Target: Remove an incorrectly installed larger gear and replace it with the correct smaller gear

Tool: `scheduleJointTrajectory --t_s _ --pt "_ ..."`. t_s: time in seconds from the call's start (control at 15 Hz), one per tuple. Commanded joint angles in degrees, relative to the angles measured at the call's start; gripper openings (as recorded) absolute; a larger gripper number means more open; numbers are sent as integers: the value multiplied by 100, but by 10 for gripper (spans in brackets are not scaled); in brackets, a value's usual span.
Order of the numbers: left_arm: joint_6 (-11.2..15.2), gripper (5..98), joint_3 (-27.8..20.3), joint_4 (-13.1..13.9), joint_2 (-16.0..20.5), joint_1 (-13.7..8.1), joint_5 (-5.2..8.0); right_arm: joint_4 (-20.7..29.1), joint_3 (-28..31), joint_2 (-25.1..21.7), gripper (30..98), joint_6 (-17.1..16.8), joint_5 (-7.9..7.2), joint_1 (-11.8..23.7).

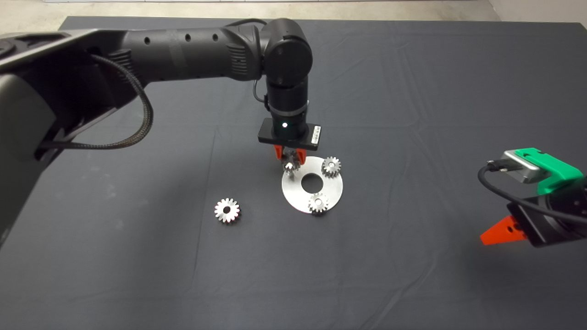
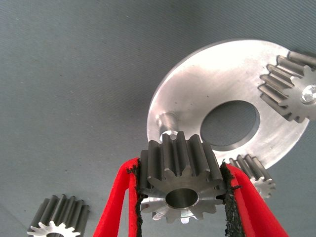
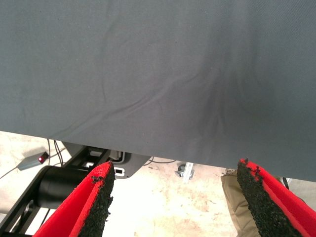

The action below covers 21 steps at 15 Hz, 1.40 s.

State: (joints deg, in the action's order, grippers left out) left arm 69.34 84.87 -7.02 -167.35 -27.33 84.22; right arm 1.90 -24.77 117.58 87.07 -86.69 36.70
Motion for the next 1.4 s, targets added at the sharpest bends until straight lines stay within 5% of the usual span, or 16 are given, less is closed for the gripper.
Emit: scheduleJointTrajectory --t_s 0.0,1.33 --pt "18 296 -69 43 -67 -124 28 -132 9 -20 660 -5 8 110" --pt "45 294 2 -177 -49 202 6 -129 9 -20 660 -5 -59 110"
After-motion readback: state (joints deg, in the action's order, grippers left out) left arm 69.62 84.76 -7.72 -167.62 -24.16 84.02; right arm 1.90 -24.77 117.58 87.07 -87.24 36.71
